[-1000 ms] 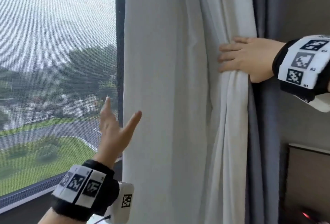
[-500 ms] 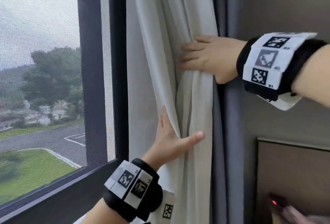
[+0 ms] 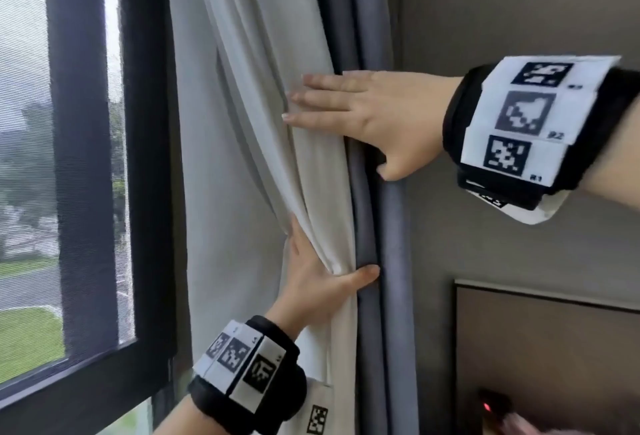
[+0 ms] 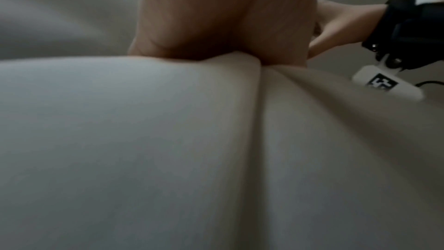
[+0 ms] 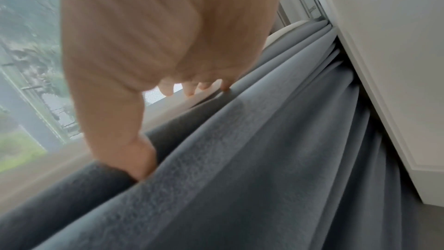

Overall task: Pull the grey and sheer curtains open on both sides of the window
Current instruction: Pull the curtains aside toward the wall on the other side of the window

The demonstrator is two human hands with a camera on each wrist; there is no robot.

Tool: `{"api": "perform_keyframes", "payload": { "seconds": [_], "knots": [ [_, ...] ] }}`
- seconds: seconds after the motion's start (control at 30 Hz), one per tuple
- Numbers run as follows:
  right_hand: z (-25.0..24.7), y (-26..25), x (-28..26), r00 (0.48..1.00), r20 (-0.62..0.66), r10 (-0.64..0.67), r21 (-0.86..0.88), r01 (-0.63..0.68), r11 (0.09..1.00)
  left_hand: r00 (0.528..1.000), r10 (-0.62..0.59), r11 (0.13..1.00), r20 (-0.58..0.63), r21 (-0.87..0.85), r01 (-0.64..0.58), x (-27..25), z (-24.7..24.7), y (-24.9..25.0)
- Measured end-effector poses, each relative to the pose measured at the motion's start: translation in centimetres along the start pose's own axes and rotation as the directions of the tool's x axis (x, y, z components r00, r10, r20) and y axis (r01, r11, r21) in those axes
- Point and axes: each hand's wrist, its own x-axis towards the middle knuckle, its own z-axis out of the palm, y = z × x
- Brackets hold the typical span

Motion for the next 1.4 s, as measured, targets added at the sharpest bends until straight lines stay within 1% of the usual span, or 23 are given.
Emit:
{"api": "perform_keyframes", "payload": {
  "seconds": [0.07, 0.2, 0.27, 0.33, 0.4, 0.47, 0.53, 0.63, 0.7, 0.77, 0.83, 0.9, 0.93, 0.97, 1.0, 1.03, 1.07, 1.1, 1.13, 1.2, 1.27, 1.33, 1.4],
  "knots": [
    [1.3, 1.0, -0.9, 1.000, -0.008, -0.016, -0.036, 0.016, 0.999, 0.999, -0.004, 1.000, -0.033, -0.008, 0.004, 0.6, 0.5, 0.1],
    [4.2, 2.2, -1.8, 0.997, -0.033, -0.074, -0.191, 0.067, 0.979, 0.998, -0.015, 0.999, -0.058, -0.038, 0.013, 1.5, 1.6, 0.5],
    [5.4, 2.5, -1.7, 0.990, -0.090, -0.109, -0.252, 0.083, 0.964, 0.999, -0.021, 0.998, -0.047, -0.058, 0.018, 1.5, 2.4, 0.8],
    [6.2, 2.3, -1.1, 0.974, -0.168, -0.155, -0.272, 0.105, 0.957, 0.999, -0.019, 0.998, -0.026, -0.062, 0.017, 1.5, 3.4, 1.3],
    [6.5, 1.9, 0.0, 0.946, -0.247, -0.212, -0.277, 0.140, 0.951, 1.000, -0.023, 0.998, 0.007, -0.055, 0.023, 1.4, 4.4, 1.7],
    [6.4, 1.4, 1.2, 0.917, -0.297, -0.266, -0.292, 0.178, 0.940, 0.999, -0.030, 0.998, 0.035, -0.048, 0.031, 1.6, 5.1, 2.0],
    [6.3, 1.3, 2.1, 0.913, -0.282, -0.295, -0.306, 0.206, 0.929, 0.997, -0.035, 0.998, 0.067, -0.058, 0.039, 1.7, 5.6, 2.4],
    [6.5, 1.5, 2.7, 0.939, -0.185, -0.289, -0.273, 0.234, 0.933, 0.990, -0.056, 0.998, 0.127, -0.028, 0.060, 1.8, 6.1, 2.6],
    [7.0, 1.9, 2.8, 0.956, -0.133, -0.263, -0.262, 0.222, 0.939, 0.983, -0.084, 0.996, 0.166, 0.051, 0.077, 1.9, 6.2, 2.4],
    [7.7, 2.4, 2.7, 0.967, -0.113, -0.229, -0.242, 0.197, 0.950, 0.976, -0.109, 0.990, 0.187, 0.112, 0.089, 2.0, 6.0, 2.0],
    [8.4, 2.9, 2.7, 0.975, -0.103, -0.197, -0.205, 0.173, 0.963, 0.969, -0.129, 0.989, 0.210, 0.096, 0.111, 2.0, 5.3, 1.7],
    [9.1, 3.4, 2.8, 0.981, -0.095, -0.172, -0.169, 0.154, 0.974, 0.969, -0.121, 0.991, 0.216, 0.074, 0.108, 1.9, 4.0, 1.4],
    [9.4, 3.5, 3.0, 0.983, -0.092, -0.160, -0.158, 0.144, 0.977, 0.975, -0.113, 0.991, 0.192, 0.091, 0.097, 1.8, 3.1, 1.3],
    [9.7, 3.5, 3.3, 0.985, -0.090, -0.149, -0.149, 0.135, 0.980, 0.987, -0.097, 0.988, 0.129, 0.134, 0.079, 1.8, 2.1, 1.1],
    [10.0, 3.5, 3.5, 0.987, -0.087, -0.138, -0.139, 0.125, 0.982, 0.998, -0.065, 0.981, 0.020, 0.187, 0.061, 2.0, 1.1, 0.6],
    [10.4, 3.4, 3.8, 0.988, -0.084, -0.129, -0.130, 0.117, 0.985, 0.992, -0.013, 0.972, -0.122, 0.230, 0.041, 2.3, -0.1, 0.0],
    [10.7, 3.4, 4.1, 0.989, -0.082, -0.120, -0.124, 0.110, 0.986, 0.962, 0.052, 0.968, -0.267, 0.251, 0.017, 2.6, -1.5, -0.7],
    [11.0, 3.4, 4.4, 0.991, -0.078, -0.112, -0.119, 0.102, 0.988, 0.920, 0.092, 0.966, -0.381, 0.257, 0.010, 3.1, -2.8, -1.4],
    [11.3, 3.5, 4.7, 0.992, -0.067, -0.104, -0.115, 0.096, 0.989, 0.889, 0.088, 0.968, -0.448, 0.248, 0.029, 3.6, -4.1, -2.2],
    [11.8, 3.5, 5.2, 0.995, -0.037, -0.089, -0.112, 0.084, 0.990, 0.867, -0.023, 0.968, -0.498, 0.205, 0.144, 4.9, -6.3, -4.0],
    [12.4, 3.6, 5.7, 0.997, -0.018, -0.072, -0.117, 0.070, 0.991, 0.854, -0.115, 0.953, -0.508, 0.187, 0.240, 6.1, -7.1, -5.7],
    [12.9, 3.8, 5.9, 0.998, -0.001, -0.055, -0.132, 0.055, 0.990, 0.843, -0.103, 0.941, -0.528, 0.223, 0.254, 6.9, -6.7, -7.0],
    [13.4, 3.9, 6.1, 0.999, 0.020, -0.037, -0.150, 0.039, 0.988, 0.833, -0.061, 0.942, -0.550, 0.244, 0.230, 7.3, -5.5, -7.8]
  ]
}}
